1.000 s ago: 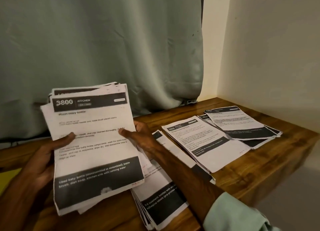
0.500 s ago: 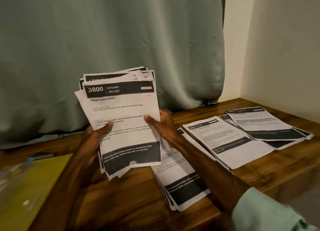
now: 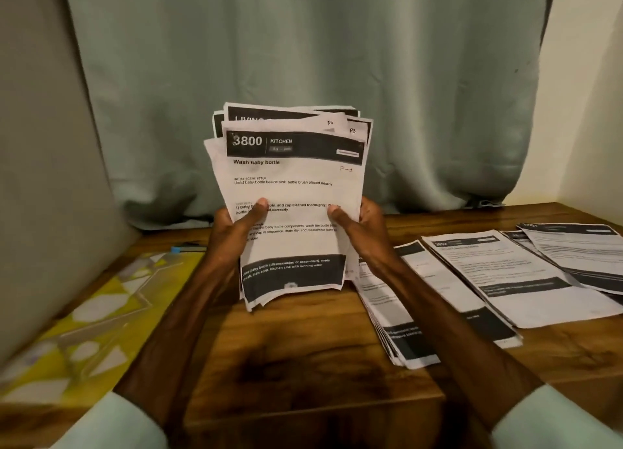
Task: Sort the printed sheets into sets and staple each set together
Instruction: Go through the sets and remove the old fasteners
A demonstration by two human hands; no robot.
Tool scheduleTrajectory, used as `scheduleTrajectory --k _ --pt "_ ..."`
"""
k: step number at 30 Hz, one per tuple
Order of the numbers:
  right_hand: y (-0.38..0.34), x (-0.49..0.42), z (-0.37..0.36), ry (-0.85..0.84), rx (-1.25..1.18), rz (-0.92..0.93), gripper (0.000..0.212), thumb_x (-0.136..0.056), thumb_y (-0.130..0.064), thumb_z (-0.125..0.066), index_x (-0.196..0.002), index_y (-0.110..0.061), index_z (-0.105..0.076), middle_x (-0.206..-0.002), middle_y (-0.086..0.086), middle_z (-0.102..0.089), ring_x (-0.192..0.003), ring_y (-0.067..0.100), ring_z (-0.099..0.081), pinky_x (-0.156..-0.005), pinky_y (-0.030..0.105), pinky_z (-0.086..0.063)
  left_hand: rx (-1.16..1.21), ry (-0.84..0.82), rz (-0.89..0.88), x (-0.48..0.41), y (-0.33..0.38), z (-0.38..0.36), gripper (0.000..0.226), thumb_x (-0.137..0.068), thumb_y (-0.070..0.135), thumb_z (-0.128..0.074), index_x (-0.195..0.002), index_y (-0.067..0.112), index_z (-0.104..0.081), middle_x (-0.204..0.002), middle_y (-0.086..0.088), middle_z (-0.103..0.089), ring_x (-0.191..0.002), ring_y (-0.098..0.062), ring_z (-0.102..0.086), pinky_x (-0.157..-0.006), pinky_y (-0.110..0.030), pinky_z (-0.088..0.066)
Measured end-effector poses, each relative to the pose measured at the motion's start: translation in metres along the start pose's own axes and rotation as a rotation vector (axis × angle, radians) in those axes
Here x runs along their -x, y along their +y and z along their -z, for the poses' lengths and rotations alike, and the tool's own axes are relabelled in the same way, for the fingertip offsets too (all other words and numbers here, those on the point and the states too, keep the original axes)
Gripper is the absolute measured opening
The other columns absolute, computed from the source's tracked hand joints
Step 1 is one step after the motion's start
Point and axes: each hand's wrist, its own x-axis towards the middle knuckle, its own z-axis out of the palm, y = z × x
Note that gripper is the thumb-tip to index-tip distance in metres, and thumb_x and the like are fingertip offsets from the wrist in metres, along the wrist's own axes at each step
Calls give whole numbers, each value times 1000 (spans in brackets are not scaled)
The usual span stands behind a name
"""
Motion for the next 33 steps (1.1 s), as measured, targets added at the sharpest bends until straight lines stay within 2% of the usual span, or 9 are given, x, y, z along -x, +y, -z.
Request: scheduleTrajectory --k 6,9,13,16,18,22,25,30,33 --pt "-21 2 -15 -31 26 39 21 -99 -10 -64 -114 -25 -58 -105 -15 -68 -87 -5 -72 -68 16 -57 -10 40 -55 -5 4 18 34 -91 22 -75 -123 13 -66 -102 1 -79 -86 -16 -78 -63 -25 -61" --pt "-21 1 -13 -41 67 39 22 -99 -12 -64 -118 -22 -58 -109 -11 -68 -88 -2 -71 -70 16 -57 -38 -5 -59 -7 -1 19 32 -92 21 -75 -122 15 -68 -102 2 -79 -91 -17 -77 -70 -29 -63" --pt "-4 6 -9 -58 93 -11 28 -96 -19 -69 -122 -24 -58 -117 -10 -67 -94 0 -70 -74 17 -58 -133 -55 -36 -2 -7 22 26 -88 20 -76 -112 22 -65 -82 20 -77 -76 -2 -75 -58 -18 -58" --pt "1 5 -7 -45 89 -11 28 -96 -18 -69 -122 -22 -60 -116 -11 -69 -98 5 -71 -79 23 -60 -157 -45 -36 -1 -8 22 34 -83 26 -81 -112 23 -64 -88 13 -77 -77 -5 -76 -62 -24 -62" --pt "-1 3 -8 -31 77 -11 27 -98 -17 -67 -123 -21 -59 -117 -9 -69 -99 5 -71 -84 27 -61 -129 -16 -26 1 -3 16 40 -82 26 -83 -116 20 -62 -96 9 -74 -73 -5 -75 -54 -19 -57" --pt "-13 -3 -13 -21 44 17 22 -99 -17 -65 -117 -27 -58 -109 -18 -69 -91 -4 -72 -68 17 -58 -112 38 -91 1 10 7 28 -86 21 -80 -102 26 -57 -90 10 -69 -62 5 -70 -47 -12 -50" --pt "-16 -6 -16 -28 14 15 25 -96 -17 -69 -115 -29 -60 -108 -18 -71 -91 -4 -72 -65 16 -57 -139 56 -133 -2 18 9 25 -85 25 -82 -103 23 -63 -85 11 -75 -69 0 -73 -52 -15 -55" --pt "-27 -20 -20 6 -46 14 29 -90 -25 -75 -116 -27 -62 -112 -4 -76 -97 15 -75 -78 34 -64 -164 120 -272 -14 42 8 26 -87 31 -80 -102 12 -71 -85 4 -79 -76 -13 -77 -64 -27 -62" --pt "-41 -34 -25 37 -52 67 30 -90 -26 -77 -117 -21 -66 -110 0 -77 -98 19 -75 -81 37 -63 -170 149 -358 -22 61 1 31 -87 41 -79 -88 11 -72 -80 -3 -78 -72 -18 -75 -64 -29 -60"
